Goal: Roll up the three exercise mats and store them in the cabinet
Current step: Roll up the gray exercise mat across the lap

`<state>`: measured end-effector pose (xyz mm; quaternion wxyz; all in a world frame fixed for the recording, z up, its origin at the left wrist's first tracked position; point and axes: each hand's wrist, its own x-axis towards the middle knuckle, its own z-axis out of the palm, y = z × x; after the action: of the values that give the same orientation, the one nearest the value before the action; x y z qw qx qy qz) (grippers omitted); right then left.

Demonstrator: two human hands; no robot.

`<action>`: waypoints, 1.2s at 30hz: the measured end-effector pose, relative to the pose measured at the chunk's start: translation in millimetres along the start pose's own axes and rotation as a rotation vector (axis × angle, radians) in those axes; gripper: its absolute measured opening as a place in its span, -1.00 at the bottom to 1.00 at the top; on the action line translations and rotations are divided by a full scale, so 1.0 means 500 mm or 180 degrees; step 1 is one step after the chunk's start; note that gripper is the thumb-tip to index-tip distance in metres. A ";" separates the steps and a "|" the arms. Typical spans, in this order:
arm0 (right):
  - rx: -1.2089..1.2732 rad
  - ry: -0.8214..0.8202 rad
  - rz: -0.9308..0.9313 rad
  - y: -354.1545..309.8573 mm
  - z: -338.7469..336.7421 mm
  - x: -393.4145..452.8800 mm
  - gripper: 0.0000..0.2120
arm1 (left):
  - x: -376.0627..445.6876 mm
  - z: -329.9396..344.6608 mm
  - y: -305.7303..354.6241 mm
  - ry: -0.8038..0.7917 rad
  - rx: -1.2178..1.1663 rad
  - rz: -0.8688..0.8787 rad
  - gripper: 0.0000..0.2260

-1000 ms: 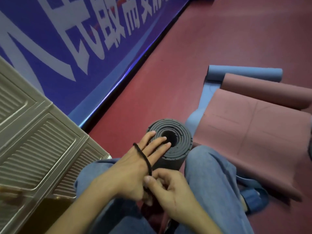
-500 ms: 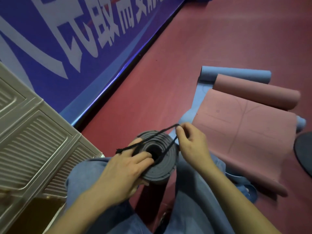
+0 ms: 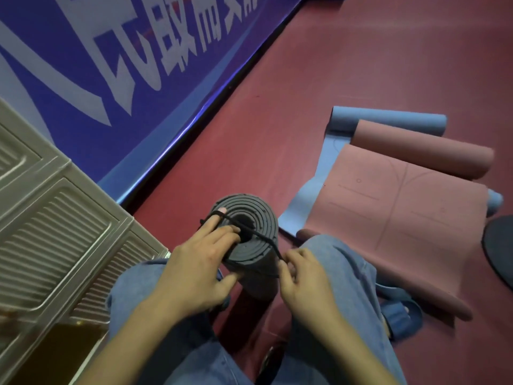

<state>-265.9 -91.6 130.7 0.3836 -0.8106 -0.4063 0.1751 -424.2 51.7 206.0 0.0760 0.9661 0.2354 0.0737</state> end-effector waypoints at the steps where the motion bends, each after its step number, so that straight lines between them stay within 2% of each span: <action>1: -0.0004 0.0155 0.0074 0.006 0.010 0.017 -0.74 | 0.003 -0.001 0.002 -0.0021 -0.0006 0.0077 -0.47; 4: 0.0659 0.0608 0.0564 0.017 0.015 0.066 -0.78 | 0.010 -0.011 0.005 -0.0032 0.0000 0.0096 -0.49; 6: 0.0886 0.0821 0.0652 0.016 0.013 0.073 -0.80 | 0.014 -0.016 -0.002 0.0016 -0.0225 -0.0057 -0.54; 10: 0.0469 0.0544 0.0286 0.017 0.035 0.053 -0.86 | 0.012 -0.007 -0.006 0.0292 -0.0735 -0.0269 -0.57; 12: 0.0483 0.0608 0.0143 0.019 0.041 0.049 -0.88 | 0.000 -0.002 -0.007 0.0337 -0.0756 -0.0277 -0.58; 16: 0.1524 0.0711 0.0374 0.006 0.020 0.072 -0.91 | -0.025 -0.008 -0.013 0.0084 -0.0809 -0.0284 -0.60; 20: 0.2178 0.0463 0.0315 -0.026 0.001 0.100 -0.80 | -0.016 -0.021 -0.008 -0.0101 -0.0691 -0.0129 -0.75; 24: 0.1995 0.0367 0.0343 -0.053 -0.021 0.129 -0.67 | -0.005 -0.029 -0.001 -0.0245 -0.0577 0.0139 -0.90; 27: 0.2028 -0.0078 0.0547 -0.048 -0.043 0.155 -0.67 | -0.015 -0.026 -0.004 -0.0046 -0.0703 0.0347 -0.87; 29: 0.1791 -0.0116 0.0658 -0.040 -0.050 0.166 -0.59 | -0.027 -0.018 0.003 0.0253 -0.1273 0.0408 -0.82; 31: 0.1489 -0.0013 0.0724 -0.030 -0.051 0.173 -0.53 | -0.037 -0.004 0.014 0.0718 -0.2464 -0.0083 -0.84; 33: 0.1516 -0.0143 0.0760 -0.021 -0.045 0.172 -0.53 | -0.038 0.008 0.017 0.1275 -0.3029 -0.0866 -0.85; 34: 0.1533 -0.0267 0.0757 -0.022 -0.040 0.169 -0.54 | -0.032 0.008 0.016 0.1494 -0.2777 -0.1122 -0.89; 36: 0.1505 -0.0466 0.0739 -0.028 -0.024 0.162 -0.56 | -0.014 0.005 0.011 0.1541 -0.1931 -0.1275 -0.83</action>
<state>-216.8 -28.1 151.6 0.5091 -0.7249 -0.2852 0.3661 -427.5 43.5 203.5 0.3119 0.7902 0.3968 0.3477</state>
